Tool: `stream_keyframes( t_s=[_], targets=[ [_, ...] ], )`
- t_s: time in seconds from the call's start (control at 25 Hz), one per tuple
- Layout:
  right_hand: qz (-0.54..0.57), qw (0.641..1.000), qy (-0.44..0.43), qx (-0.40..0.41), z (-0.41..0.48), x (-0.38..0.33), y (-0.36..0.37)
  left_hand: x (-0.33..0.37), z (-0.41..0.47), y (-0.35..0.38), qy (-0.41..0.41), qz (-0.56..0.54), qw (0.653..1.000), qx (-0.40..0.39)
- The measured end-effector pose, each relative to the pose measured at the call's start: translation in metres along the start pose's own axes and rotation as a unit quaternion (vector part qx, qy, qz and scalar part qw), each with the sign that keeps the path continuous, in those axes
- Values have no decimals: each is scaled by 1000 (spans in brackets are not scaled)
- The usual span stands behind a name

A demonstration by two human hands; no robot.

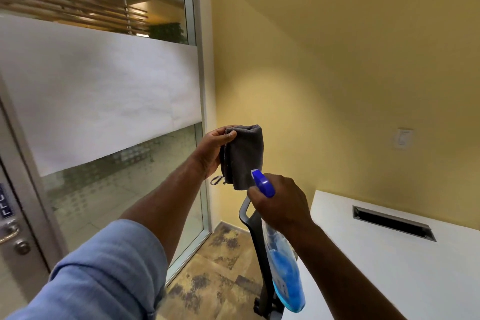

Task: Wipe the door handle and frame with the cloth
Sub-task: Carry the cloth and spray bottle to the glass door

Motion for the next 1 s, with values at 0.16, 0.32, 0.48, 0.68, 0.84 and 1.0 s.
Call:
stream_keyframes(
  t_s=[0.16, 0.32, 0.48, 0.68, 0.84, 1.0],
  targets=[
    [-9, 1000, -9, -25, -9, -9, 15, 3, -6, -16, 4, -8, 1000, 18],
    [-12, 999, 1, -43, -11, -7, 24, 0, -8, -27, 6, -3, 999, 32],
    [-8, 999, 35, -6, -6, 10, 16, -1, -8, -32, 8, -3, 1000, 30],
    [38, 999, 29, 13, 1, 13, 4, -6, -10, -32, -1, 3, 1000, 20],
    [77, 996, -3, 53, 5, -6, -4, -11, -16, -36, -13, 20, 999, 22],
    [62, 996, -50, 50, 9, -25, 1, -16, -26, -50, -25, 29, 999, 33]
  ],
)
Point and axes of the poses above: each hand's wrist, its own z-axis towards the middle knuckle, its own y-axis out of the palm, x = y × z, the point moved 7 cm from there along z, towards the middle knuckle, and after that the axes turned 11 degrees about y, right-handed, at the moved point
